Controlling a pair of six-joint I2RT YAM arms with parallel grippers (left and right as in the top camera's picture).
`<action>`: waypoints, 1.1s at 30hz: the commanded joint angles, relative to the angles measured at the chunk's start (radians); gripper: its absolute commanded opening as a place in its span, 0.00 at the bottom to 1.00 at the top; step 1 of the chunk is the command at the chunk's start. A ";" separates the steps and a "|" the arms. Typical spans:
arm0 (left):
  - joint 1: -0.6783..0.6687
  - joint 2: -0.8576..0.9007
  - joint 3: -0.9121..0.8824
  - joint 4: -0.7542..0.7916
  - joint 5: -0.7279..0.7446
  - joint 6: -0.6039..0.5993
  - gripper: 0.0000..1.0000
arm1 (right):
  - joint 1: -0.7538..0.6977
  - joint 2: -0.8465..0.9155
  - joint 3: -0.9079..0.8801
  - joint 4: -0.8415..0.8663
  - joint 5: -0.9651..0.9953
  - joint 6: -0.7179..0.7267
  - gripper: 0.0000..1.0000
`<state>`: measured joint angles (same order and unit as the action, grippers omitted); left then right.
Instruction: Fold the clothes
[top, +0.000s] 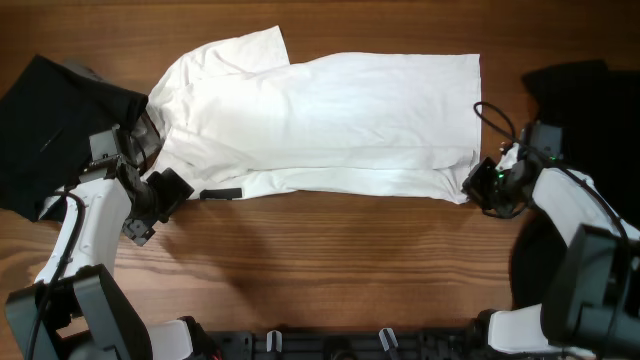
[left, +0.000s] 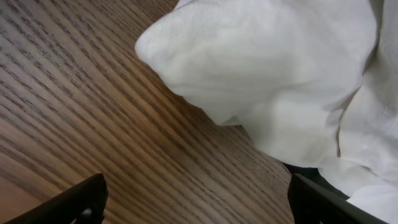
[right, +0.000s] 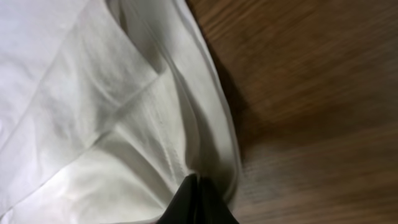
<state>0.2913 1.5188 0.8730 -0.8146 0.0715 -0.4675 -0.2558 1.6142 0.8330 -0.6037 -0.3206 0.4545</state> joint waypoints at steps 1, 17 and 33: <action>0.006 0.008 -0.012 -0.001 -0.010 0.013 0.93 | -0.023 -0.121 0.096 -0.069 0.097 -0.024 0.04; 0.005 0.008 -0.115 0.250 -0.002 0.012 0.91 | -0.037 -0.232 0.118 -0.246 0.300 0.098 0.04; 0.028 0.095 -0.192 0.415 0.088 0.013 0.04 | -0.040 -0.232 0.118 -0.252 0.360 0.096 0.04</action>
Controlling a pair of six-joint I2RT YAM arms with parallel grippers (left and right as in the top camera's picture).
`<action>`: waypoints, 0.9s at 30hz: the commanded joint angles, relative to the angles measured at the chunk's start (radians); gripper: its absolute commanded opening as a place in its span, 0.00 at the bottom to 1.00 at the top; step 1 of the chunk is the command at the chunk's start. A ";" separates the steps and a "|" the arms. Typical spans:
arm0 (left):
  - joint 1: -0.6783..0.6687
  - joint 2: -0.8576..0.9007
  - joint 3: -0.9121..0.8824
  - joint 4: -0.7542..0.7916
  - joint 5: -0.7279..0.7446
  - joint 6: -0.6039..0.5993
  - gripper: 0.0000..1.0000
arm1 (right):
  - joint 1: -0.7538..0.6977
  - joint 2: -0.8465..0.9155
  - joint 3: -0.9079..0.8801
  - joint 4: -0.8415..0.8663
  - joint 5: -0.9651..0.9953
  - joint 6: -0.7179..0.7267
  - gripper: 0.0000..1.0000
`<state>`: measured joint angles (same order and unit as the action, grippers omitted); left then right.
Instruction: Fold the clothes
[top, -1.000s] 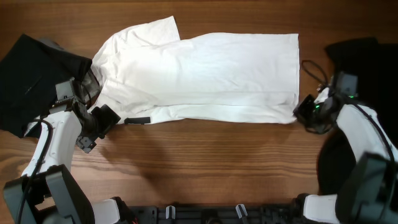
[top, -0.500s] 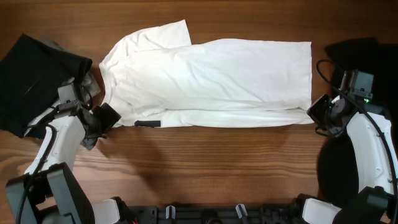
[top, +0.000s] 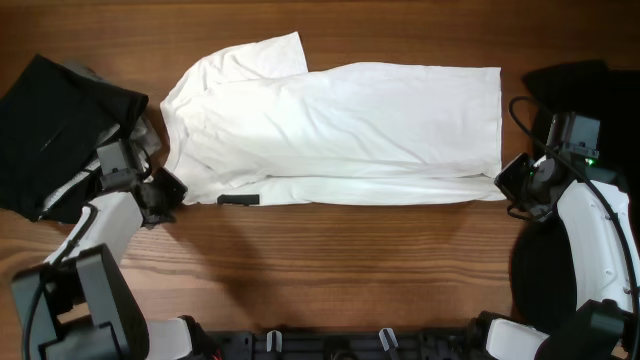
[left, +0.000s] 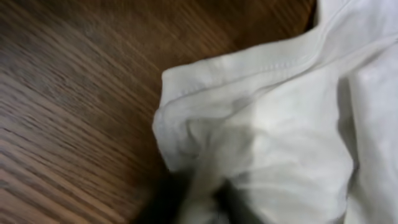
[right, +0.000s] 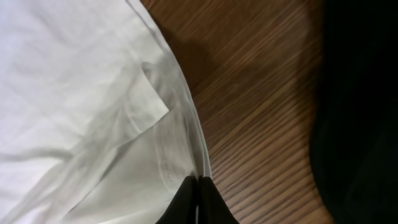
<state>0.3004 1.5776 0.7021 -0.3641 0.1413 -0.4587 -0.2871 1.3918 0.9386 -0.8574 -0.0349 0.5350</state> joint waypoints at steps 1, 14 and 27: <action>0.033 0.026 -0.021 -0.048 0.018 0.010 0.04 | -0.012 -0.010 0.012 0.002 0.077 0.016 0.04; 0.173 -0.117 0.039 -0.195 0.026 0.085 0.14 | -0.036 -0.010 0.012 -0.043 0.042 -0.016 0.32; 0.163 -0.127 0.130 -0.335 0.204 0.204 0.56 | -0.036 -0.010 0.013 -0.029 -0.010 -0.038 0.63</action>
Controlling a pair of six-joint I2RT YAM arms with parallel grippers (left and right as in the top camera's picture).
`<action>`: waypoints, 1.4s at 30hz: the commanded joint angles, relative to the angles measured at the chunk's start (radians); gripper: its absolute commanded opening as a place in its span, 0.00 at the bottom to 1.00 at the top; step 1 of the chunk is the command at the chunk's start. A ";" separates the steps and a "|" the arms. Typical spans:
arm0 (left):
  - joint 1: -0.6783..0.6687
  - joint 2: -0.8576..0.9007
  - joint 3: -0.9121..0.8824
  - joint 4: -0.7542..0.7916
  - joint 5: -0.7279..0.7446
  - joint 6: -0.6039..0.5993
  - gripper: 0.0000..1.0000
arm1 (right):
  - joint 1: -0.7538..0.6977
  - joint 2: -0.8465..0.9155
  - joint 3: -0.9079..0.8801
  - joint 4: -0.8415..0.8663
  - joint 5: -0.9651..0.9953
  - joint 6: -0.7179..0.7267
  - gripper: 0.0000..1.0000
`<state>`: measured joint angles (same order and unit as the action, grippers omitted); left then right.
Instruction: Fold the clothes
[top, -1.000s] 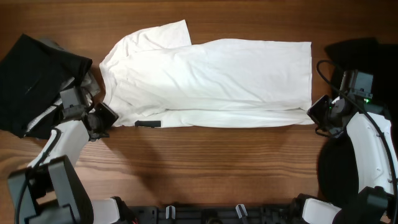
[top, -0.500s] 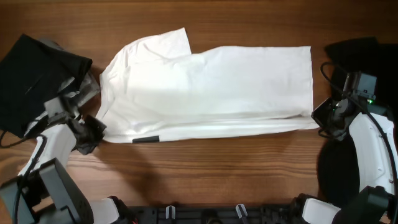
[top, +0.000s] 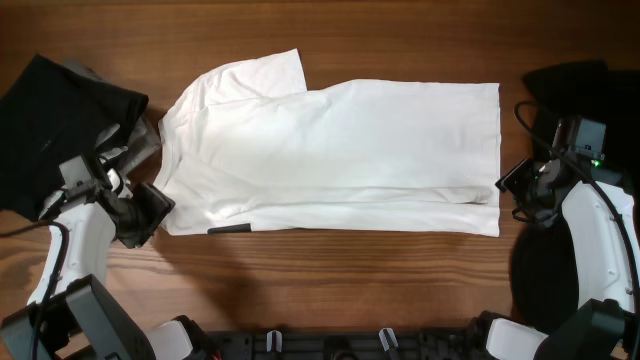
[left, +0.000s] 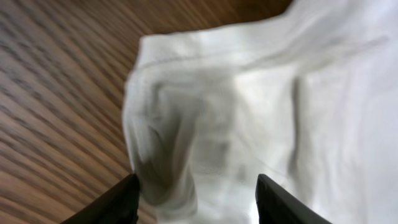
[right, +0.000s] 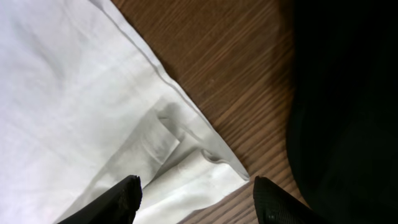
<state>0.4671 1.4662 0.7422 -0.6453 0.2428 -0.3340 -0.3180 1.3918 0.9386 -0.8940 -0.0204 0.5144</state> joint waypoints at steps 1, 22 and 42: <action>-0.023 -0.015 0.110 -0.071 0.129 0.116 0.50 | -0.005 -0.010 0.013 0.009 -0.025 -0.018 0.65; -0.348 0.158 0.109 -0.006 0.014 0.140 0.48 | -0.005 -0.010 0.012 0.011 -0.024 -0.018 0.66; -0.348 0.157 0.140 0.254 0.090 0.053 0.04 | -0.005 -0.010 0.012 0.019 -0.024 -0.017 0.67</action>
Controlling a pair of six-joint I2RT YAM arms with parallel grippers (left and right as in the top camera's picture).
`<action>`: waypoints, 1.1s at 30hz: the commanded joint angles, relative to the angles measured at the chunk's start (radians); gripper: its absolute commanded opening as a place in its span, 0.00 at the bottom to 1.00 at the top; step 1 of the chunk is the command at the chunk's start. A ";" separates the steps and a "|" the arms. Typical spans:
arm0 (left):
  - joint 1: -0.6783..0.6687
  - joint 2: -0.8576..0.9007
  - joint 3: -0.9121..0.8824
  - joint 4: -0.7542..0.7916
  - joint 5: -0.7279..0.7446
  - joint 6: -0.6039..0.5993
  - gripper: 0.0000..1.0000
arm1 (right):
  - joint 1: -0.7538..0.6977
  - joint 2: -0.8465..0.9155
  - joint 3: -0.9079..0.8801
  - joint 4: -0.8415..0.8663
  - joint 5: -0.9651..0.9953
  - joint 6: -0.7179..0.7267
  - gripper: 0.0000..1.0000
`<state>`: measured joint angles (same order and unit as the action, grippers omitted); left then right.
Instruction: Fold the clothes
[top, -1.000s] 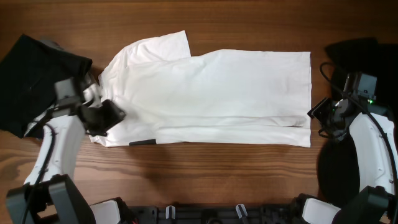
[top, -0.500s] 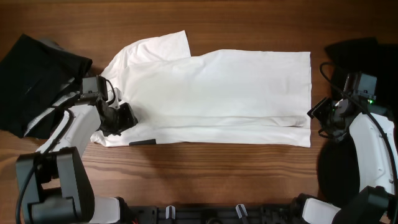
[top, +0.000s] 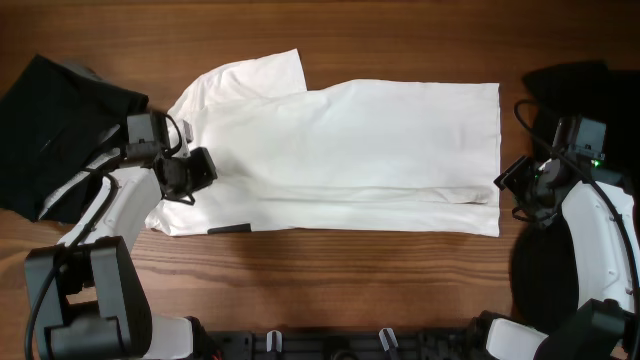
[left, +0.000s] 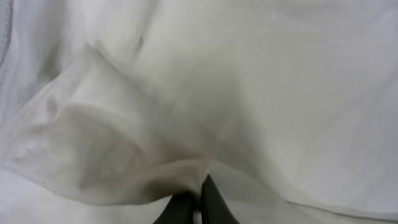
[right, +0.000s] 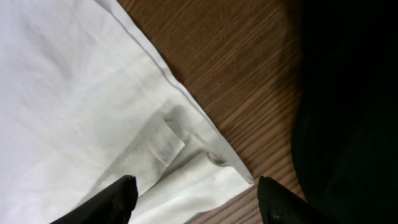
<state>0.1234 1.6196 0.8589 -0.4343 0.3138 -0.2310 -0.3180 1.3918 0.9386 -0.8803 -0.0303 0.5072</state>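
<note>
A white shirt (top: 340, 150) lies flat across the wooden table, its hem at the right and one sleeve (top: 270, 68) sticking out at the top left. My left gripper (top: 195, 170) is over the shirt's left part. In the left wrist view the left gripper (left: 199, 200) is shut on a raised fold of white fabric (left: 124, 143). My right gripper (top: 507, 185) hovers at the lower right hem. The right wrist view shows that gripper (right: 202, 205) open, with the folded hem corner (right: 217, 177) lying between its fingers (right: 118, 199), not gripped.
A black garment (top: 55, 120) lies at the table's left edge, beside the left arm. More black cloth (top: 575, 85) is heaped at the right edge, seen as a dark mass (right: 348, 93) close to the right gripper. Bare wood (top: 330, 280) runs along the front.
My left gripper was open off the shirt's lower left corner. It is now up over the shirt's left part and shut on a fold. The right gripper stays open at the hem corner.
First the shirt lay skewed, my right gripper shut on its lower right hem and the left open beside its lower left. Then both were shut on the shirt, which lay straighter. Then both had let go with the shirt flat. Now the left pinches a fold.
</note>
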 joint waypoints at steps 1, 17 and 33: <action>-0.005 0.004 0.023 0.059 0.019 -0.050 0.04 | -0.005 -0.010 0.012 0.006 -0.014 -0.010 0.67; -0.118 0.053 0.023 0.214 0.000 -0.092 0.57 | -0.005 -0.010 0.012 0.005 -0.015 -0.010 0.67; 0.009 -0.016 0.072 -0.164 -0.002 -0.060 0.04 | -0.005 -0.010 0.012 -0.002 -0.022 -0.030 0.67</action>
<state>0.1146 1.6196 0.9230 -0.5484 0.3202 -0.3130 -0.3180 1.3918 0.9386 -0.8818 -0.0399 0.4942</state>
